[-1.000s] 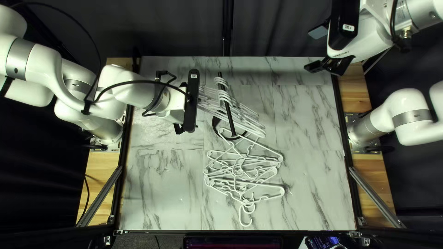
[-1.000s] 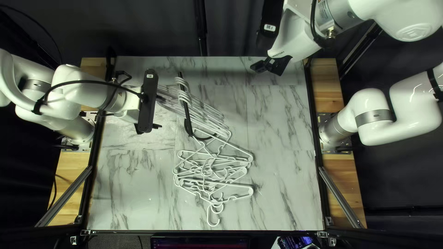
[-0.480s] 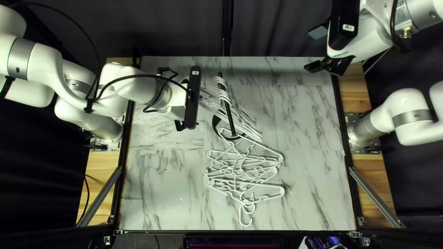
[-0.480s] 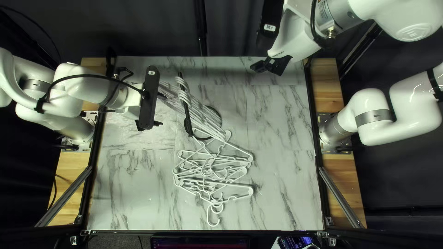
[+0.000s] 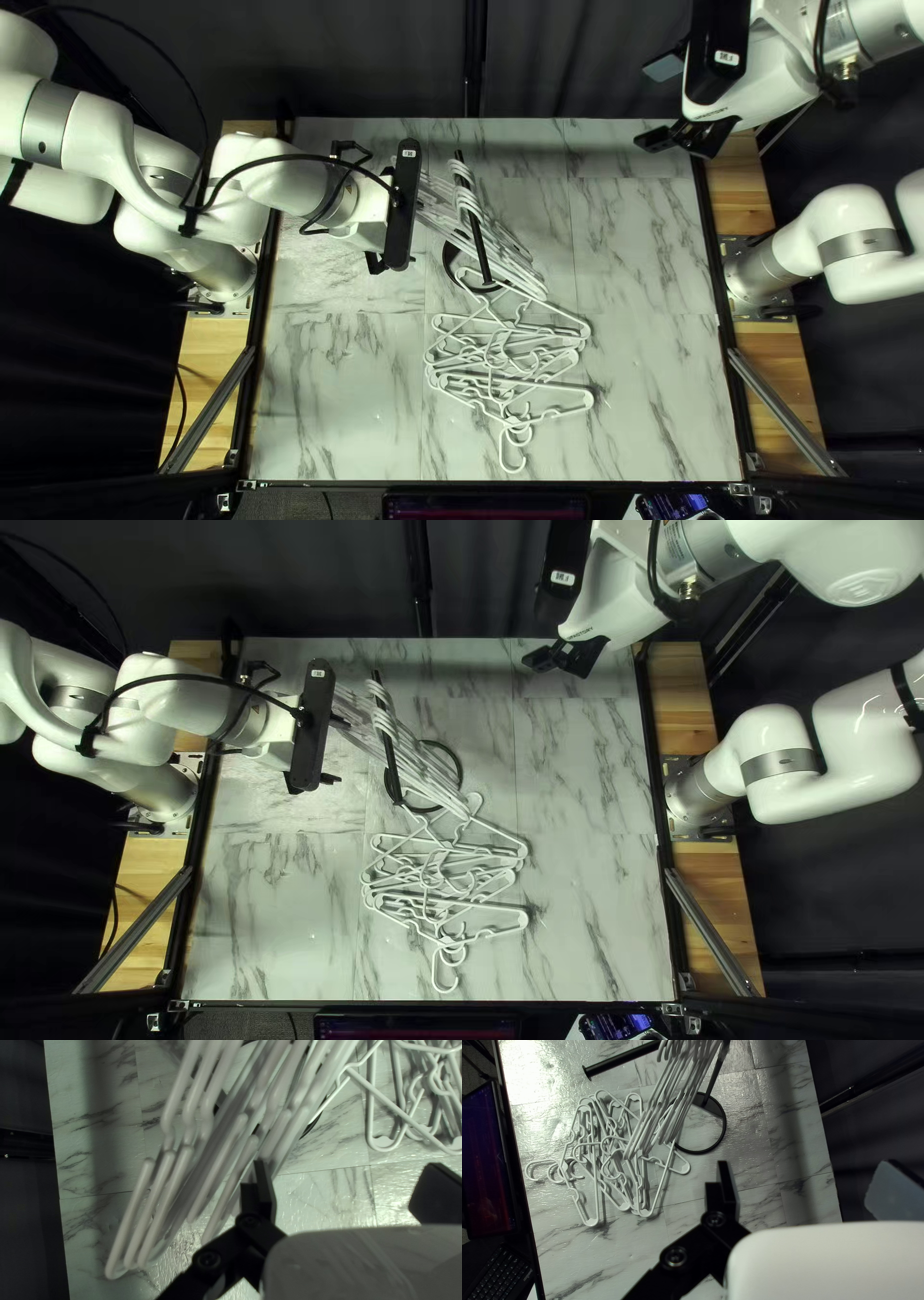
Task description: Remove hangers from rack and place onto table
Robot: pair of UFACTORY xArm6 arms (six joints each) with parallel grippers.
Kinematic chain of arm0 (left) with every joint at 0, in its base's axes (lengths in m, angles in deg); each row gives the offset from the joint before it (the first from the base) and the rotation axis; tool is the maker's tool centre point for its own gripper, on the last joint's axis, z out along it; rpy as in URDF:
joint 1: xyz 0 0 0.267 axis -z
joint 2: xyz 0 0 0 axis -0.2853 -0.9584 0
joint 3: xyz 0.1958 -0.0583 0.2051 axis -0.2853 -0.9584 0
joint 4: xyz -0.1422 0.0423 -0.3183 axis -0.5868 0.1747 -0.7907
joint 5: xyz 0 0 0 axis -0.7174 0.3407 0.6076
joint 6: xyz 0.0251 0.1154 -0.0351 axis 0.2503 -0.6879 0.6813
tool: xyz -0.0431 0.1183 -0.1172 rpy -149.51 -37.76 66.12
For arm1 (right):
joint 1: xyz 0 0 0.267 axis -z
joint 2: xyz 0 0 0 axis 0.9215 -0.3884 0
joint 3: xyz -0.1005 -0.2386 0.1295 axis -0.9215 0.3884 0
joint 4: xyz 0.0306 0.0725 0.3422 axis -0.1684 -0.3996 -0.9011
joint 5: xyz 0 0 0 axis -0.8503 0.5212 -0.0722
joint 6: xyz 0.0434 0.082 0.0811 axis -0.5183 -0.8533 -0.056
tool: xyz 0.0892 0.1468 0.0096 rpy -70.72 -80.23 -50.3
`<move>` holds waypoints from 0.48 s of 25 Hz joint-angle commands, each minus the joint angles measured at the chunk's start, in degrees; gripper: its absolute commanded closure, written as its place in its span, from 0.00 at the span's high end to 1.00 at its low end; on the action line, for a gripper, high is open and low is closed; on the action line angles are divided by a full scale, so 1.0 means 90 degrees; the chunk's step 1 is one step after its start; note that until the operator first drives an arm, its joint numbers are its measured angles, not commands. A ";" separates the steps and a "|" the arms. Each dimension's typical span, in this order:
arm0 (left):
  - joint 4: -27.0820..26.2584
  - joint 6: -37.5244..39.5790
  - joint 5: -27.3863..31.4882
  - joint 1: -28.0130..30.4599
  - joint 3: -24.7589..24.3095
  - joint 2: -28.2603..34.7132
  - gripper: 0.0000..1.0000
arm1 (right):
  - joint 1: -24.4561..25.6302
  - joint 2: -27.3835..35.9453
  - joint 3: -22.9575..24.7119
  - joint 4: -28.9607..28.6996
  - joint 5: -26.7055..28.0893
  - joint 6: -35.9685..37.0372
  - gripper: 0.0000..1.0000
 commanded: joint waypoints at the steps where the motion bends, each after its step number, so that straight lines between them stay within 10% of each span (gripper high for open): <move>1: -0.0041 -0.0018 -0.0074 0.0043 -0.0080 0.0023 1.00 | 0.0000 0.0000 0.0000 0.0000 0.0000 0.0000 1.00; 12: 0.0673 0.1027 0.0639 0.0738 -0.0076 0.0715 1.00 | 0.0000 0.0000 0.0000 0.0000 0.0000 0.0000 1.00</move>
